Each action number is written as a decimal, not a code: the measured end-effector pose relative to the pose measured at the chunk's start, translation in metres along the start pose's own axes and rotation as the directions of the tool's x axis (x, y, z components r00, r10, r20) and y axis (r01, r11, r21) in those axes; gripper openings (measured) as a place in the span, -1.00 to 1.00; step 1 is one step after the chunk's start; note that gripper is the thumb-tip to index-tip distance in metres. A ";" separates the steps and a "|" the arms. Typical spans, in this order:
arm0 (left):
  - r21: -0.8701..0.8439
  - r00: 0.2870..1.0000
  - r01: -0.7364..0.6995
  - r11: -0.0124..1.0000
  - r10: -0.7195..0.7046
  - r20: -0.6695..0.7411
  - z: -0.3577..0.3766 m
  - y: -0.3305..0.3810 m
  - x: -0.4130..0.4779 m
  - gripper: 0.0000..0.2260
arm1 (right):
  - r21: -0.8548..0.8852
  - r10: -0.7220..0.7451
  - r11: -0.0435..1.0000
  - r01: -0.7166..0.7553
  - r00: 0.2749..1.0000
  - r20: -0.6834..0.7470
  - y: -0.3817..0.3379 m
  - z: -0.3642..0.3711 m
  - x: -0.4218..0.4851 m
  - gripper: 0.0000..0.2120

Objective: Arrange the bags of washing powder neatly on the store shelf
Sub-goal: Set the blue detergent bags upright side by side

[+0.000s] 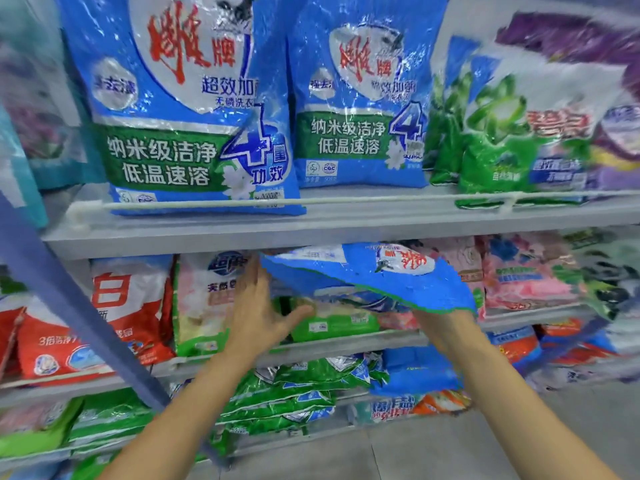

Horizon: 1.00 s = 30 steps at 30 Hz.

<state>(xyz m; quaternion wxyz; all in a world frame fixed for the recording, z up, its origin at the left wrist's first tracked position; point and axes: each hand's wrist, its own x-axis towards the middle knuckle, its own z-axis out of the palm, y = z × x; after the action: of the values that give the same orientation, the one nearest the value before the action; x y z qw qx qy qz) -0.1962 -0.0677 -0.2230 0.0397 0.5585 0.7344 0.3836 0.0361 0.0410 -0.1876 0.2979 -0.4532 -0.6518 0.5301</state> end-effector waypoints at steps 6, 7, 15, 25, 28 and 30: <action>-0.500 0.993 -0.109 0.859 0.115 -0.019 -0.013 0.062 -0.012 -0.37 | 0.497 -0.157 0.858 0.129 0.988 0.014 -0.056 -0.029 -0.023 -0.73; -0.538 0.993 -0.116 0.835 0.107 -0.049 -0.014 0.071 -0.018 -0.44 | 0.593 -0.202 0.783 0.188 0.978 -0.042 -0.059 -0.029 -0.027 -0.78; -0.651 0.990 -0.034 0.758 -0.066 -0.128 -0.049 0.130 -0.014 -0.74 | 0.508 -0.331 0.805 0.306 0.943 -0.043 -0.115 -0.060 -0.050 -0.43; -0.613 0.984 -0.089 0.785 -0.026 -0.176 -0.106 0.171 0.018 -0.92 | 0.521 -0.424 0.677 0.520 0.854 -0.302 -0.196 -0.075 -0.045 -0.87; -0.572 0.972 -0.159 0.805 0.027 -0.232 -0.128 0.190 0.033 -0.93 | 0.520 -0.495 0.646 0.559 0.825 -0.272 -0.230 -0.087 -0.040 -0.89; -0.559 0.961 -0.198 0.805 0.049 -0.271 -0.141 0.202 0.049 -0.92 | 0.512 -0.532 0.631 0.583 0.806 -0.261 -0.253 -0.095 -0.030 -0.86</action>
<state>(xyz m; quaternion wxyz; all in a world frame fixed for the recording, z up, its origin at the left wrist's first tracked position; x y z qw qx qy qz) -0.1236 -0.0824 0.0177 0.0928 0.5152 0.5432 0.6564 0.0617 0.0468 0.0834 0.5955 -0.1413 -0.5570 0.5614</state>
